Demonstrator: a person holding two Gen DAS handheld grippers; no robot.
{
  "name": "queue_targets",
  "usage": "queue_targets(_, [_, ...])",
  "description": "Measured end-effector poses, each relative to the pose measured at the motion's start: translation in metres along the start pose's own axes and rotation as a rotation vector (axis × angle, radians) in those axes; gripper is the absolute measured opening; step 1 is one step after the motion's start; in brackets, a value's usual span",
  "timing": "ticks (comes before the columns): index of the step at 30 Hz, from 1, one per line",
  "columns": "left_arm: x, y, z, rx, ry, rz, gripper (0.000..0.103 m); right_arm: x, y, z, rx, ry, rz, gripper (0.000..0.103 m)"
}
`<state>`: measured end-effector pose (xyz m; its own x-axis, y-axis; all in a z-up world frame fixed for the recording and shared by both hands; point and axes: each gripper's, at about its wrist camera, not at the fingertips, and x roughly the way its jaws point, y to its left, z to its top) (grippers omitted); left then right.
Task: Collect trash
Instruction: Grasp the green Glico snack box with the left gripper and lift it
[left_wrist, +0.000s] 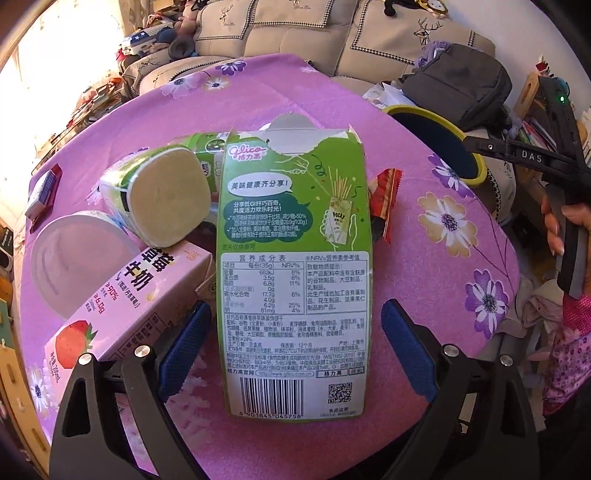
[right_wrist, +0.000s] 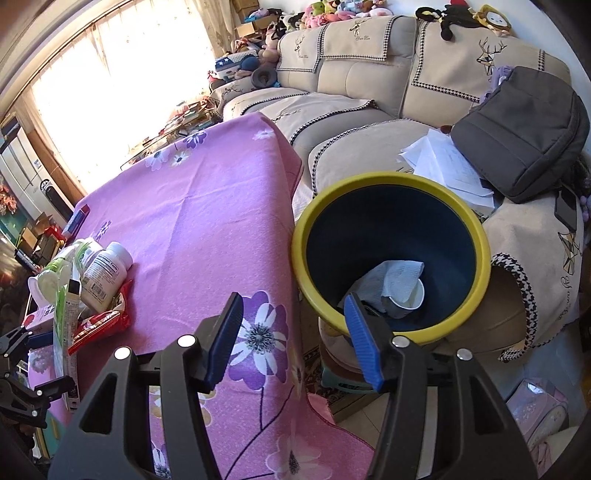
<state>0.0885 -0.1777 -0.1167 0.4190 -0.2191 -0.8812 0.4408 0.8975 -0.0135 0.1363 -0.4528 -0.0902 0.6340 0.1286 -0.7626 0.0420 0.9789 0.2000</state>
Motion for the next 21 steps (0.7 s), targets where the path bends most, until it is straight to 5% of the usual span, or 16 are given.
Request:
queue_targets(5, [0.010, -0.003, -0.001, 0.000, 0.010, 0.002, 0.092, 0.001, 0.005, -0.001, -0.004, -0.001, 0.012, 0.055])
queue_targets(8, [0.012, -0.002, -0.001, -0.009, 0.003, 0.008, 0.078, 0.000, 0.006, -0.002, -0.004, -0.003, 0.013, 0.055])
queue_targets(21, [-0.027, 0.004, -0.001, -0.028, -0.107, -0.005, 0.076, -0.012, 0.015, -0.005, -0.011, -0.020, 0.023, 0.055])
